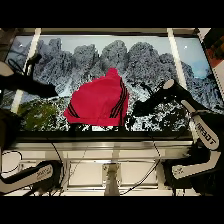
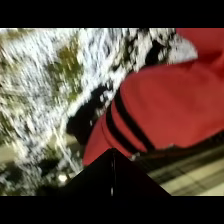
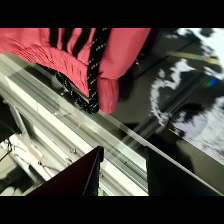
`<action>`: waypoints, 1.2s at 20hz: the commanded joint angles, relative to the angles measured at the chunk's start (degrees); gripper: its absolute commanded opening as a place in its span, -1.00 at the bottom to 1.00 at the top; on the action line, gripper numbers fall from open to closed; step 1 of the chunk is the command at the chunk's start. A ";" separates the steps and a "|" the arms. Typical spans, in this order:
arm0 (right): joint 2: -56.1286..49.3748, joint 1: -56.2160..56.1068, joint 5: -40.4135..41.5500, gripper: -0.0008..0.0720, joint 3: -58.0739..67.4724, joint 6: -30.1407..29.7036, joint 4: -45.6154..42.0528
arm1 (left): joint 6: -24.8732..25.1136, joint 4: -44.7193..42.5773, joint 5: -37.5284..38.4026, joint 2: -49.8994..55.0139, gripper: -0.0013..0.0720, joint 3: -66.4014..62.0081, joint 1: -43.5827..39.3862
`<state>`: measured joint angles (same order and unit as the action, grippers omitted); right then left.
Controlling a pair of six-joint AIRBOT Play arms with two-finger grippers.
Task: Fold the clothes and pants, and hang the long-sleeved shirts on hangers.
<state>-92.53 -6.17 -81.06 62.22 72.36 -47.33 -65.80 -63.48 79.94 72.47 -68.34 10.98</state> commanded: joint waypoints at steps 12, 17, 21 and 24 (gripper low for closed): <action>-6.93 -4.22 1.99 -0.09 0.00 -4.57 4.81 | 19.76 10.14 -14.29 1.11 0.36 31.26 8.39; -6.93 -4.24 2.73 -0.09 0.00 -4.55 4.87 | 28.06 19.87 -19.02 4.02 0.36 31.26 8.35; -6.93 -4.24 2.64 -0.09 0.00 -4.55 5.16 | 30.32 27.06 -19.37 6.88 0.36 31.26 8.13; -6.93 -4.35 2.60 -0.09 -0.02 -4.52 5.25 | 30.29 27.12 -18.82 8.33 -0.20 31.26 6.80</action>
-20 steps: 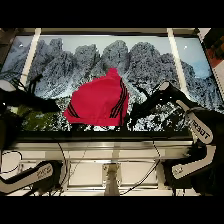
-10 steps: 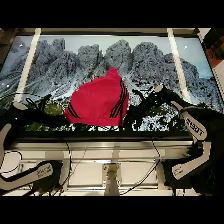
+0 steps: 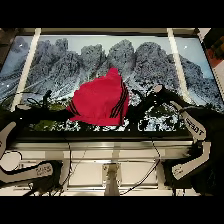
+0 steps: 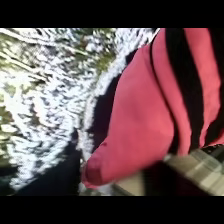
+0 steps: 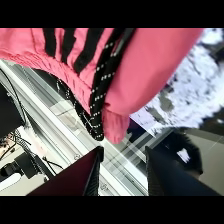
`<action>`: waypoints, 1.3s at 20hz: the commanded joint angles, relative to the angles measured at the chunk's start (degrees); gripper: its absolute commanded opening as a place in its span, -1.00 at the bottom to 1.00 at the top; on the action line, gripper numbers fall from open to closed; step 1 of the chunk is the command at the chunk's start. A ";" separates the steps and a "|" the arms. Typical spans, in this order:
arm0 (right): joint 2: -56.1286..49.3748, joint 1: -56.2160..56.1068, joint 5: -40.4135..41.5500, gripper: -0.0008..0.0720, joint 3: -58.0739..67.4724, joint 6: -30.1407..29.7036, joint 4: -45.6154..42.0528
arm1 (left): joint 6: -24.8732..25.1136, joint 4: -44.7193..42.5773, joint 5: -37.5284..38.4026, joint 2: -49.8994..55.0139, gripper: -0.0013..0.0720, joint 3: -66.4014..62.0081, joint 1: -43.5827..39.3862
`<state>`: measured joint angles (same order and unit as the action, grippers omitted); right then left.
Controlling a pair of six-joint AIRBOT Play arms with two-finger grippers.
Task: Fold the clothes and pants, and hang the long-sleeved shirts on hangers.
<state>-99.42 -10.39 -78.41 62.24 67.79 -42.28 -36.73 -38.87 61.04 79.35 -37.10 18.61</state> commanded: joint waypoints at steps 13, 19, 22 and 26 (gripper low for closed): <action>0.42 -4.04 2.49 -0.02 -0.02 0.24 2.08 | 1.18 3.87 3.87 1.25 -0.84 -0.02 -1.40; 0.44 -3.98 5.11 0.33 -0.02 4.79 -8.92 | 1.20 3.87 6.27 1.25 -0.84 -0.02 -1.40; 0.44 -3.98 5.81 0.33 0.15 4.79 -9.05 | 1.18 3.87 6.32 1.25 -0.84 -0.02 -1.40; 0.66 -2.40 5.53 0.33 0.26 4.92 -11.17 | 1.18 3.87 6.32 1.25 -0.84 -0.02 -1.40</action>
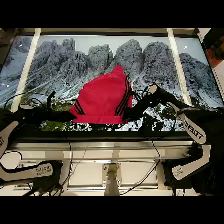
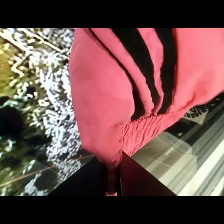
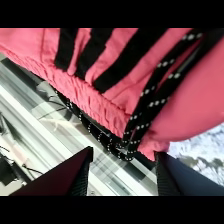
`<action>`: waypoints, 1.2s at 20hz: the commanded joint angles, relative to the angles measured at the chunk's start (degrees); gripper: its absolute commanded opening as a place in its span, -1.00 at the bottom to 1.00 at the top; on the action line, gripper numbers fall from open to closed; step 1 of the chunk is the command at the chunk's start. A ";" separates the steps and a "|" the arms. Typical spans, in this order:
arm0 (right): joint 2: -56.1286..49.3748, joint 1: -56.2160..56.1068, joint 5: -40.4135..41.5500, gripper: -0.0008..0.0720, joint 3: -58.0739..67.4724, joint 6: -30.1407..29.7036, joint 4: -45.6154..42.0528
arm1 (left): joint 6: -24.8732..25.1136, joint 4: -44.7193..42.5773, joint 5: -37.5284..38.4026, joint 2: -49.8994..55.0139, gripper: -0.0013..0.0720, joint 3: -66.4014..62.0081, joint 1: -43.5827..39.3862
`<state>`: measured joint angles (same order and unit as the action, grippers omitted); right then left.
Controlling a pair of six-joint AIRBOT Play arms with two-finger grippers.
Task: Fold the clothes and pants, and hang the long-sleeved shirts on hangers.
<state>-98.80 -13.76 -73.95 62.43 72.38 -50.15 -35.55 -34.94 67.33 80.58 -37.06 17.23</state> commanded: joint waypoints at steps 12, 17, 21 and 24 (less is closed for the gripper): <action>0.04 4.68 -1.18 0.23 6.60 2.05 -2.25 | -0.04 -0.07 0.90 0.02 -0.84 -0.07 -0.02; -0.07 6.38 -3.06 0.23 6.73 0.85 4.28 | -0.04 -0.07 0.98 0.02 -0.84 -0.07 -0.02; -0.02 8.66 -7.72 0.23 7.43 -0.63 16.33 | -0.02 -0.07 1.07 0.02 -0.84 -0.07 -0.02; -0.20 8.72 -7.39 0.23 7.43 0.50 12.41 | -0.02 -0.07 1.09 0.02 -0.84 -0.07 -0.02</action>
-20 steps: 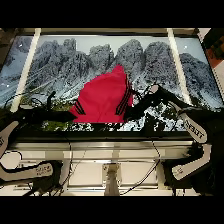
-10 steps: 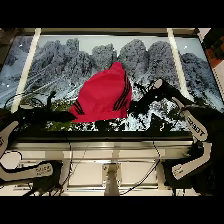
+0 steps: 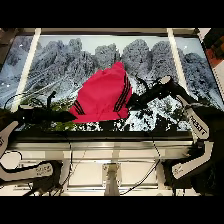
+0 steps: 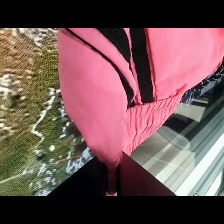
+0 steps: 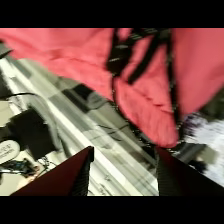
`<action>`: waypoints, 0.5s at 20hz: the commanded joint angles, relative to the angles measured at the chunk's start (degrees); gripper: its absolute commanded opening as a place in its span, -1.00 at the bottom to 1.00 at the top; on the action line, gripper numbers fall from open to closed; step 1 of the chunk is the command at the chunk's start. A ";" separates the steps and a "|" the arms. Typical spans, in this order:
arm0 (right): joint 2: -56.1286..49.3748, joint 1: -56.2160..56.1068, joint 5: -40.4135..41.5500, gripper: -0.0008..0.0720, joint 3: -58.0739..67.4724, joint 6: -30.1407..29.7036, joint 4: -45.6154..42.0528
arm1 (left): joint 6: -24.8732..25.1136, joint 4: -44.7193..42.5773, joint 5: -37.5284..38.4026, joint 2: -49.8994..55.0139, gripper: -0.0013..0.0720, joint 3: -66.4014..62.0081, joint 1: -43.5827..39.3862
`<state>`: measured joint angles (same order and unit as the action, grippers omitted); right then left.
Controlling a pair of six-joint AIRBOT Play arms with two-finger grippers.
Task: Fold the clothes and pants, and hang the long-sleeved shirts on hangers.
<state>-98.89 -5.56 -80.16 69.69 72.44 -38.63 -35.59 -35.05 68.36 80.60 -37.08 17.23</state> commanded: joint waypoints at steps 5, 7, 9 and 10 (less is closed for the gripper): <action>-1.70 0.57 -1.55 0.23 0.00 1.49 -2.10 | 0.02 0.04 0.04 0.00 -0.84 -0.04 -0.02; -3.48 0.57 -2.12 0.23 0.00 1.49 -2.03 | 0.00 0.04 0.07 0.00 -0.84 -0.04 -0.02; -4.85 0.57 -2.45 0.23 0.00 1.38 -2.19 | 0.02 0.04 0.07 0.00 -0.84 -0.04 -0.02; -5.33 0.57 -2.34 0.23 0.00 1.38 -2.14 | 0.02 0.04 0.07 0.00 -0.84 -0.04 -0.02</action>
<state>-102.61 -4.99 -82.06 69.69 73.73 -40.62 -35.59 -35.00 68.42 80.60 -37.08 17.23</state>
